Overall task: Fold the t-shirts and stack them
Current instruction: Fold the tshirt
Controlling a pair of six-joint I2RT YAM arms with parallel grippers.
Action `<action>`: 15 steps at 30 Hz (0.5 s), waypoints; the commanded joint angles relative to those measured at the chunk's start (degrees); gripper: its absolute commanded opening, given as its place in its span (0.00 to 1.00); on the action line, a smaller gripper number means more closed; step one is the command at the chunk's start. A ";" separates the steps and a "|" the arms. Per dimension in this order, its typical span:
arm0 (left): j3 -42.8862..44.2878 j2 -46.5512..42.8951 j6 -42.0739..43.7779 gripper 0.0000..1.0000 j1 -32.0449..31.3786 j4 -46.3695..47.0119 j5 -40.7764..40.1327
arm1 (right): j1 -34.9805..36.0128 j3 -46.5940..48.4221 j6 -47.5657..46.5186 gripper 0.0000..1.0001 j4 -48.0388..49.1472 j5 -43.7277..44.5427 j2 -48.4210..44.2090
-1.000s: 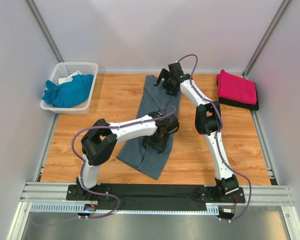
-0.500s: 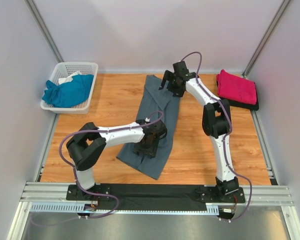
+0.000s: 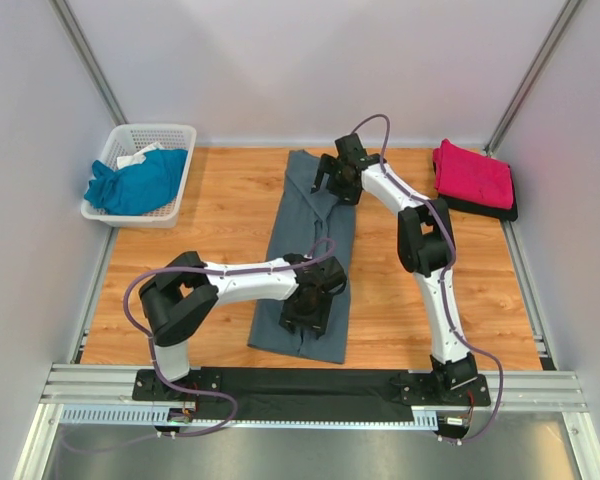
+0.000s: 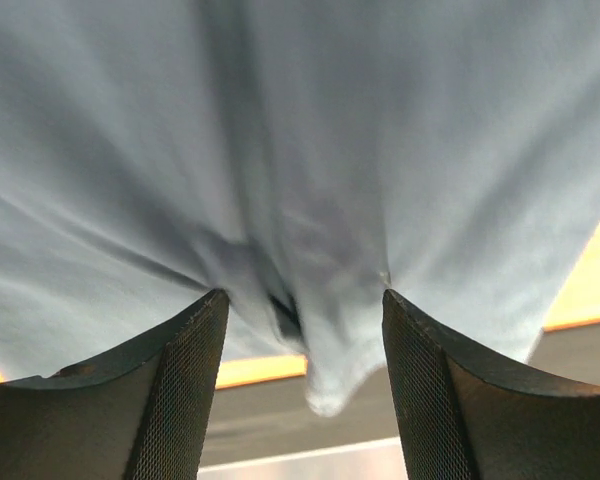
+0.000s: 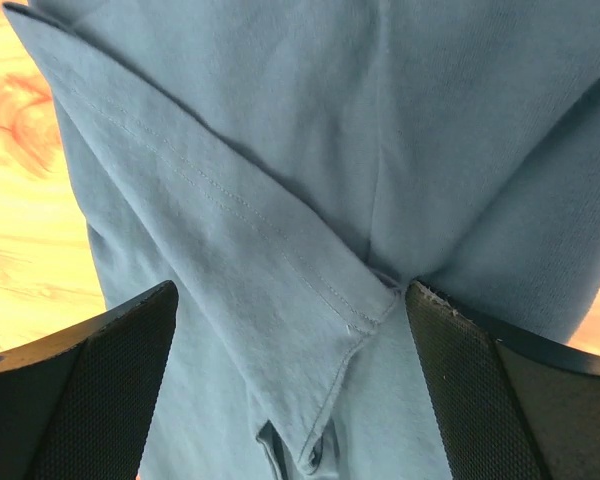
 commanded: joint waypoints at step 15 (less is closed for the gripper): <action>13.61 3.27 2.66 0.66 -2.09 -9.10 -2.30 | 1.92 10.90 0.17 0.97 3.66 -3.09 7.84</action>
